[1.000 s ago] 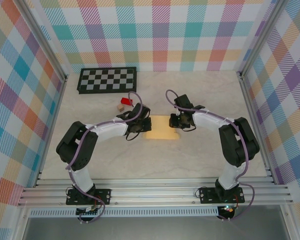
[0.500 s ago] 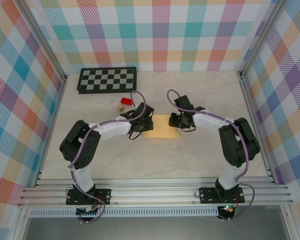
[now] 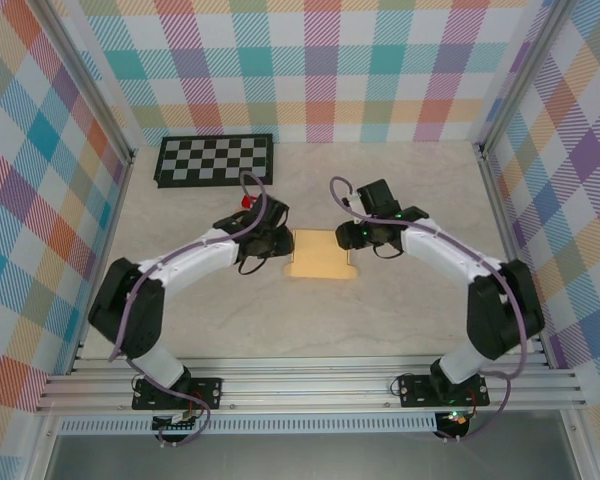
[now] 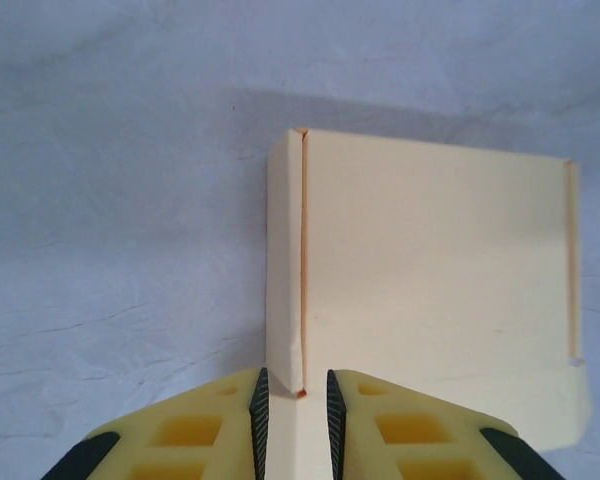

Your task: Fold the paper box

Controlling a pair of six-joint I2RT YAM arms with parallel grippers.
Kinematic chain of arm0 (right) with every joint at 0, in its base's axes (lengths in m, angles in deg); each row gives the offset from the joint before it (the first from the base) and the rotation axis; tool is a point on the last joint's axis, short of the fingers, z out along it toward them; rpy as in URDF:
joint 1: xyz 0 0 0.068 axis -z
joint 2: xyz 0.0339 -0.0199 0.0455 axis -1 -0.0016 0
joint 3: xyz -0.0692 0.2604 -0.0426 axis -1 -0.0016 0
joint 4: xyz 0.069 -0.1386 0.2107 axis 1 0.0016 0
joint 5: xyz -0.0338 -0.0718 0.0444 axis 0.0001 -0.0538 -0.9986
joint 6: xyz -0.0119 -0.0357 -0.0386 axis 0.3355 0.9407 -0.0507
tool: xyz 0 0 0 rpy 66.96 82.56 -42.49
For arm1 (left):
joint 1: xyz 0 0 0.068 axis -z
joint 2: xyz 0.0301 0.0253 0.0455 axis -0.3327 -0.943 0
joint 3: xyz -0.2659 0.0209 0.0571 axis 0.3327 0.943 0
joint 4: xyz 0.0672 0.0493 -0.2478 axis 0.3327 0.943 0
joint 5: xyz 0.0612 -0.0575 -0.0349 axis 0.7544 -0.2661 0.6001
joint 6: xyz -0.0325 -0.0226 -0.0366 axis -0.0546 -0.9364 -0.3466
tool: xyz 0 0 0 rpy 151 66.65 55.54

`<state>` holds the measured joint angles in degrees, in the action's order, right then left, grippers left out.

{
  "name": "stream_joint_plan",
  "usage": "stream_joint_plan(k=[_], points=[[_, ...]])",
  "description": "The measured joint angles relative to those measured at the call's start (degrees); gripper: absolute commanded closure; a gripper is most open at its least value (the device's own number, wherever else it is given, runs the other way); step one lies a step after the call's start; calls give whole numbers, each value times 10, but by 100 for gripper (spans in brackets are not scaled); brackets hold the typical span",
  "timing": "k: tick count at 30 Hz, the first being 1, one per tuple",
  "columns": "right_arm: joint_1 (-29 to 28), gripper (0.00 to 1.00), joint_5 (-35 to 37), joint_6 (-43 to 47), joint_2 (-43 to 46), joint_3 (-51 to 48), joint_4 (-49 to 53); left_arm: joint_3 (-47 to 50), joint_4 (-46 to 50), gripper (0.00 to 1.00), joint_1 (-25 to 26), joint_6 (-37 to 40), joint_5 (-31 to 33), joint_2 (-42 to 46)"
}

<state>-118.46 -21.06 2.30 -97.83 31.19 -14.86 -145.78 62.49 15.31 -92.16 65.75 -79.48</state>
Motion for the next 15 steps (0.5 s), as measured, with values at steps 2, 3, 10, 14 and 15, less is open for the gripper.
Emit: stream_joint_plan(k=[2,3,10,14,15], points=[[-9,55,-7,71,48,-20,-15,20,-1,73,-6,2,1,39],[-15,55,-9,94,65,-27,-17,32,-2,71,-8,4,0,56],[-14,37,13,40,57,-19,5,144,-34,34,-9,-18,-31,103],[-3,28,-8,-56,54,-88,-33,181,-100,28,-9,-32,-69,71],[1,27,-17,-84,53,-111,-43,181,-121,27,-9,-32,-77,56]])
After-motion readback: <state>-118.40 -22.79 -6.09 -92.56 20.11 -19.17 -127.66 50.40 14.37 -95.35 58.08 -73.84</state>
